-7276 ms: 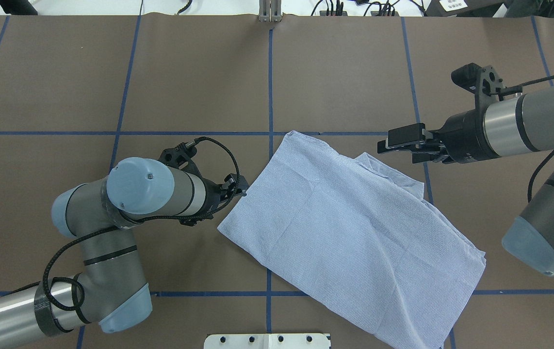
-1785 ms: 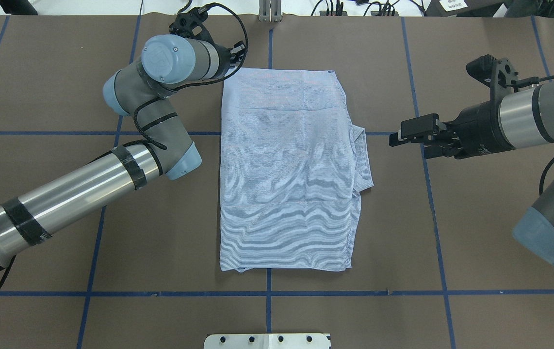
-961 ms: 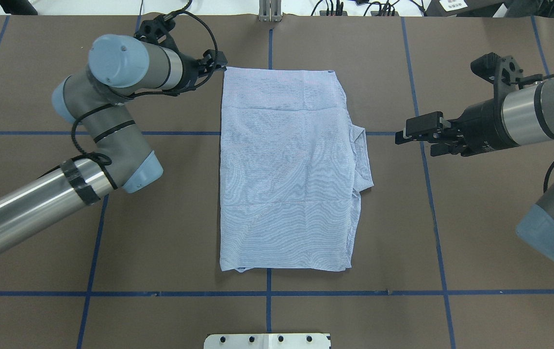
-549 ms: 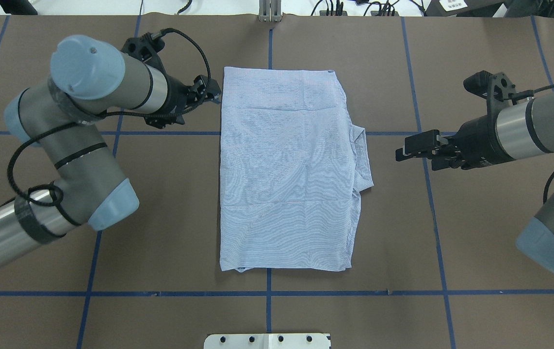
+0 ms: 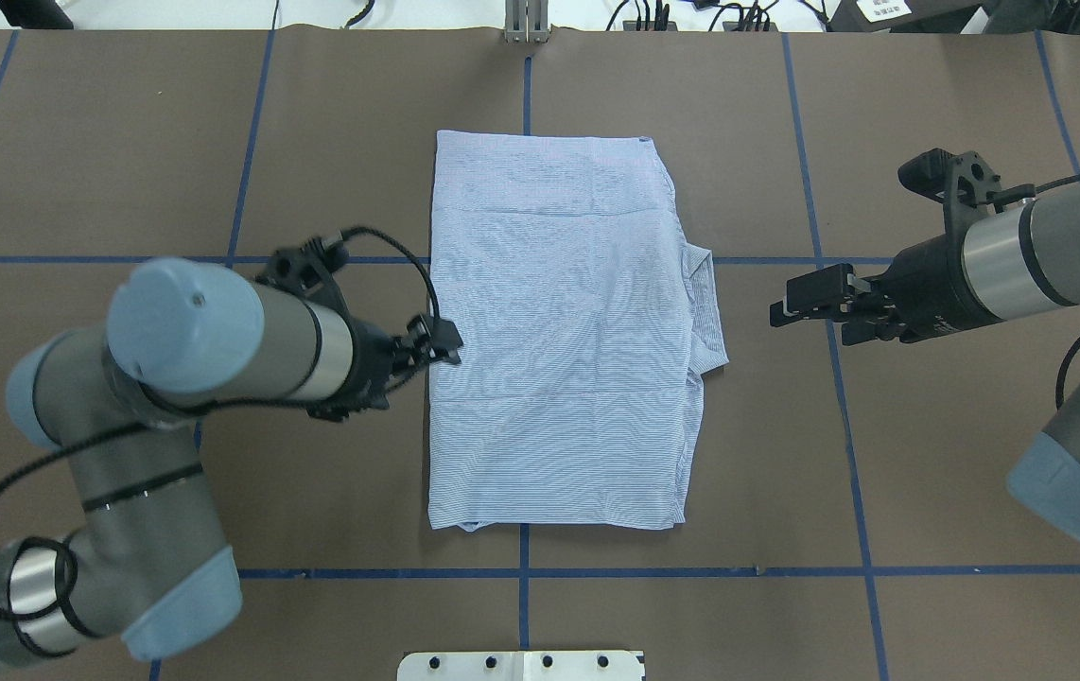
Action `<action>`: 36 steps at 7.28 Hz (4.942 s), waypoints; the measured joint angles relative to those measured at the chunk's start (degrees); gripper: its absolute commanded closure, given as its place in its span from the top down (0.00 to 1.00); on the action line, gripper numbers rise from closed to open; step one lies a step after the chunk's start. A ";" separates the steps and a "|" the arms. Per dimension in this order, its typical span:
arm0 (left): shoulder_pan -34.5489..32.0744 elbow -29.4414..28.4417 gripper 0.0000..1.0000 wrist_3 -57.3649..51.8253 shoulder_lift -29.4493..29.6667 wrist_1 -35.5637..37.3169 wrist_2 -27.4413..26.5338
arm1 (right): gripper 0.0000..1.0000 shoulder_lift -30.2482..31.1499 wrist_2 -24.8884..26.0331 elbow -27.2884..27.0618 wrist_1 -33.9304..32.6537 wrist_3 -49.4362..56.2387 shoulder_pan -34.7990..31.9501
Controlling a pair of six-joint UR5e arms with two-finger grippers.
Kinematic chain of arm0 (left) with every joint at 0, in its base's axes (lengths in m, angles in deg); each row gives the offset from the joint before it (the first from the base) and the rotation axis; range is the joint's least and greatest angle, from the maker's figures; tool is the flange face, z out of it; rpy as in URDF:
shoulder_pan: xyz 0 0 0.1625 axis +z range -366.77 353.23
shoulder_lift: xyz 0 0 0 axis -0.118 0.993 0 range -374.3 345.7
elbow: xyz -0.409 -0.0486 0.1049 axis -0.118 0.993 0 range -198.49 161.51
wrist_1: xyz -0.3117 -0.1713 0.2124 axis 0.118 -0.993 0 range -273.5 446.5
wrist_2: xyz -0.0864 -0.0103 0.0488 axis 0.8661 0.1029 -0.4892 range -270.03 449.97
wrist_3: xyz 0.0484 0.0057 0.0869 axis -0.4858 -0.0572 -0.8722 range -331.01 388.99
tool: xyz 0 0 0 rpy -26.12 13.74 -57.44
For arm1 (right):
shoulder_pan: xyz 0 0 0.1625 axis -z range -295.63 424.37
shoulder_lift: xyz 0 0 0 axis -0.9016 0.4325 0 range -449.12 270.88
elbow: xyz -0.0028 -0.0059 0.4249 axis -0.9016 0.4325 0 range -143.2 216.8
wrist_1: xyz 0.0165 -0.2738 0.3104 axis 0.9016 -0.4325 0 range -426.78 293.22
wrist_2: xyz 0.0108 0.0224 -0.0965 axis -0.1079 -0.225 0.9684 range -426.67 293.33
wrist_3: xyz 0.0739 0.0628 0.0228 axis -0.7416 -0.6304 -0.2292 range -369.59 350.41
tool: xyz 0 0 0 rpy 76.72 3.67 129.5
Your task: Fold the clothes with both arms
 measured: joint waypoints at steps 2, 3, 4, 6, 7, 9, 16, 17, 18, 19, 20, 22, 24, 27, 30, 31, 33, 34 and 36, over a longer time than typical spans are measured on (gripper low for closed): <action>4.24 -1.69 0.96 2.72 -0.46 0.27 -2.25 | 1.00 -0.26 -1.92 -0.04 -0.08 -0.25 -0.47; 4.82 -3.47 0.92 2.92 -0.56 0.31 -2.51 | 1.00 -0.34 -2.55 0.11 -0.09 -0.29 -0.67; 5.43 -4.96 0.87 2.92 -0.51 0.30 -2.56 | 1.00 -0.43 -2.77 0.31 -0.11 -0.31 -0.68; 6.64 -6.09 0.79 2.71 -0.08 0.28 -2.51 | 1.00 -0.76 -2.92 0.26 -1.25 -0.31 -0.84; 6.80 -5.93 0.62 2.63 0.03 0.30 -2.40 | 1.00 -0.80 -3.05 0.25 -1.69 -0.31 -1.04; 6.84 -5.44 0.37 2.53 0.10 0.38 -2.29 | 1.00 -0.77 -3.89 0.25 -1.98 -0.31 -1.91; 5.22 -4.90 0.00 2.47 -0.18 0.89 -2.47 | 1.00 -0.99 -3.46 0.36 -2.38 -1.21 -1.67; 4.83 -4.65 0.00 2.43 -0.10 1.34 -2.44 | 1.00 -1.65 -2.61 0.31 -3.80 -2.93 -0.55; 4.56 -4.30 0.00 2.41 -0.07 1.57 -2.40 | 1.00 -3.82 -1.35 0.27 -7.33 -5.55 1.18; 4.42 -4.04 0.00 2.40 -0.07 1.64 -2.36 | 1.00 -7.43 1.46 0.24 -12.97 -9.10 3.99; 4.38 -3.89 0.00 2.42 -0.09 1.72 -2.34 | 1.00 -11.39 5.69 0.29 -19.27 -12.72 7.64; 4.34 -3.73 0.00 2.48 -0.15 1.81 -2.32 | 1.00 -15.29 11.36 0.55 -27.34 -16.29 13.10; 4.34 -3.70 0.00 2.47 -0.16 1.80 -2.32 | 1.00 -16.16 15.13 2.35 -28.93 -17.05 17.50; 4.07 -3.66 0.00 2.41 -0.18 1.78 -2.24 | 1.00 -16.53 16.94 4.55 -28.90 -20.49 20.81; 3.99 -3.32 0.00 2.48 -0.20 1.83 -2.02 | 1.00 -16.27 21.01 5.50 -28.55 -32.62 25.36; 3.96 -3.22 0.00 2.48 -0.17 1.83 -1.99 | 1.00 -15.99 23.29 6.17 -27.75 -35.51 26.77; 3.83 -3.17 0.00 2.47 -0.15 1.78 -2.03 | 1.00 -15.45 25.93 7.97 -25.06 -39.20 29.35; 3.62 -3.18 0.00 2.41 -0.23 1.78 -2.03 | 1.00 -15.23 26.35 8.36 -24.54 -39.86 30.27; 3.32 -3.16 0.00 2.34 -0.19 1.79 -1.98 | 1.00 -14.26 26.54 8.63 -24.35 -40.15 30.98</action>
